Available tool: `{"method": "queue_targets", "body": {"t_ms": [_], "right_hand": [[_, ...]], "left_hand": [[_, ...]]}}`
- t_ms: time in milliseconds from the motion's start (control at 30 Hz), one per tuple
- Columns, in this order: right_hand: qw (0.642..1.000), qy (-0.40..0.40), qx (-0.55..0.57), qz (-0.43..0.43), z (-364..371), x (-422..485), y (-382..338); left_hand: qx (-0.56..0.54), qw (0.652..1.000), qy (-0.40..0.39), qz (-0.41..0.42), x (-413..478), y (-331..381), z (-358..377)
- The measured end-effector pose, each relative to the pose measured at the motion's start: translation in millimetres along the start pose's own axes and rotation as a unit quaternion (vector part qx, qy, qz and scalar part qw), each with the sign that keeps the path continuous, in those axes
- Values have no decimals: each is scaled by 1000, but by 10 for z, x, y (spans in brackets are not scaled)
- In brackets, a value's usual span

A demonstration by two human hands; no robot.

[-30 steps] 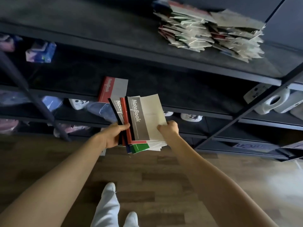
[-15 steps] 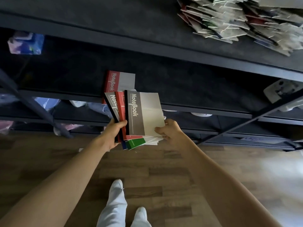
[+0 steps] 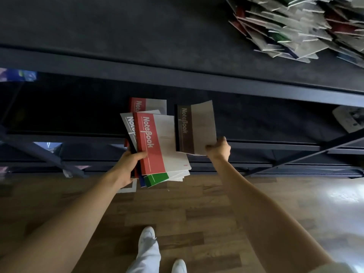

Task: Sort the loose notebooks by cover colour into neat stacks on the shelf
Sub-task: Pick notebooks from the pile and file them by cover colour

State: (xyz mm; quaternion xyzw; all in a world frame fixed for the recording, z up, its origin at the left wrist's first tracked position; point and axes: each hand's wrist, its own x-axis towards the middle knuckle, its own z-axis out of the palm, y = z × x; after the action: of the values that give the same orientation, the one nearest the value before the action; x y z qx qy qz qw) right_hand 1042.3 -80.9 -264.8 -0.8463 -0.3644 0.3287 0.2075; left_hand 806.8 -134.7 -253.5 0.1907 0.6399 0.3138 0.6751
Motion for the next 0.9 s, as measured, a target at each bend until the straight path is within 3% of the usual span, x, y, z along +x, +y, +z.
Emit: {"method": "queue_targets", "body": {"t_ms": [167, 500, 700, 800, 900], "right_hand": [[999, 28, -21, 21, 184, 141, -72], [981, 15, -193, -31, 383, 274, -122], [917, 53, -386, -90, 304, 184, -82], [940, 25, -323, -107, 279, 97, -167], [973, -144, -170, -55, 287, -62, -390]], "left_hand": [[-4, 999, 31, -25, 109, 86, -161], [-20, 998, 43, -48, 220, 208, -358], [-3, 999, 37, -38, 176, 223, -321], [-1, 999, 27, -26, 90, 239, -249], [-1, 1000, 17, -4, -13, 244, -150]]}}
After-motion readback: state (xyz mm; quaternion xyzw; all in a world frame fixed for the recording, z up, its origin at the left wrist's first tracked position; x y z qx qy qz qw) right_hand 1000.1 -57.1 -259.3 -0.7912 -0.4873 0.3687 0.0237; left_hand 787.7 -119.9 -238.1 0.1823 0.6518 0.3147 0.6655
